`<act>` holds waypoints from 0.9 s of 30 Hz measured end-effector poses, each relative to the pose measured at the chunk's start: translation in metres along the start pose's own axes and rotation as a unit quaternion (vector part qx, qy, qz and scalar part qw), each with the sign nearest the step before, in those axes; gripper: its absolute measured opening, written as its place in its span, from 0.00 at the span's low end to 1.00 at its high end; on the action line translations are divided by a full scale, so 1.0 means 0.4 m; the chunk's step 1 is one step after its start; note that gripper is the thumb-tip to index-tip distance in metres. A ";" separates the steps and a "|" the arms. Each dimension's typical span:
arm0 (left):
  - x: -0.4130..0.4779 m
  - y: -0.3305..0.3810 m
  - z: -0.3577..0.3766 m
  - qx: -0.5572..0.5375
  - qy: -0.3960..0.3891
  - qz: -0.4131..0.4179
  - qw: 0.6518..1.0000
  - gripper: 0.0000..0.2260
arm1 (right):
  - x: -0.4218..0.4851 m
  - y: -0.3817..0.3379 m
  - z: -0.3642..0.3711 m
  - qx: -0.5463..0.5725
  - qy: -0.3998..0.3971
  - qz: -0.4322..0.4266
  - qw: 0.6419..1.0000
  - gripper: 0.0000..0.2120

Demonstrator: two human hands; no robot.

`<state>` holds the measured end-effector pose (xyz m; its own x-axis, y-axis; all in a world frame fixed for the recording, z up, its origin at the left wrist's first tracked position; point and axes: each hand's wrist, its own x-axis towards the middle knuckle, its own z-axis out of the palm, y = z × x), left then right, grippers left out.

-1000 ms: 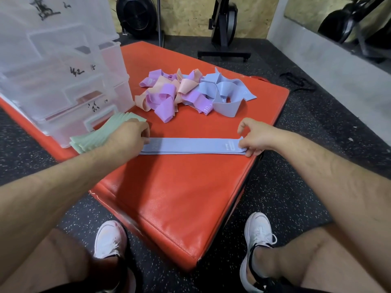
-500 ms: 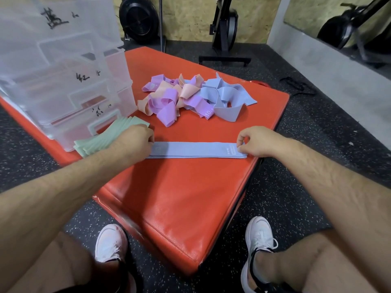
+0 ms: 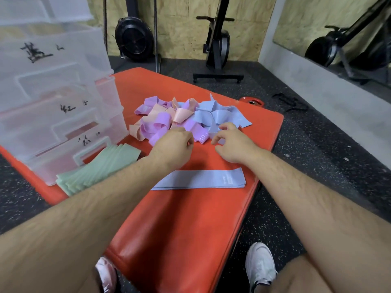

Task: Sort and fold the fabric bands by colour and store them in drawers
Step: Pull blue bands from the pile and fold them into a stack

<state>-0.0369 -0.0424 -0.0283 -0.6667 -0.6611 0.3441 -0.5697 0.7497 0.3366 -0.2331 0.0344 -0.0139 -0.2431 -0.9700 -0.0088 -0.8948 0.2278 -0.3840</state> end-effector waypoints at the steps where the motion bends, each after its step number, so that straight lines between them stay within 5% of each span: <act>1: 0.009 0.008 0.006 0.002 -0.005 -0.001 1.000 0.08 | 0.015 0.004 0.002 -0.005 -0.004 0.005 1.000 0.11; 6: 0.032 0.010 0.022 0.015 -0.028 -0.009 0.999 0.09 | 0.065 0.030 0.019 0.003 -0.014 0.016 1.000 0.16; 14: 0.037 0.011 0.004 -0.052 -0.006 -0.045 0.998 0.08 | 0.032 0.021 -0.050 0.225 0.076 0.046 0.970 0.14; 27: -0.009 0.135 -0.067 -0.333 0.018 -0.080 0.939 0.07 | -0.066 -0.030 -0.110 0.350 0.024 -0.015 0.936 0.11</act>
<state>-0.0525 -0.0005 0.0121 -0.5747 -0.7730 0.2687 -0.2252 0.4651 0.8561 -0.2324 0.0611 0.0316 -0.2533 -0.9662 0.0469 -0.4418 0.0724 -0.8942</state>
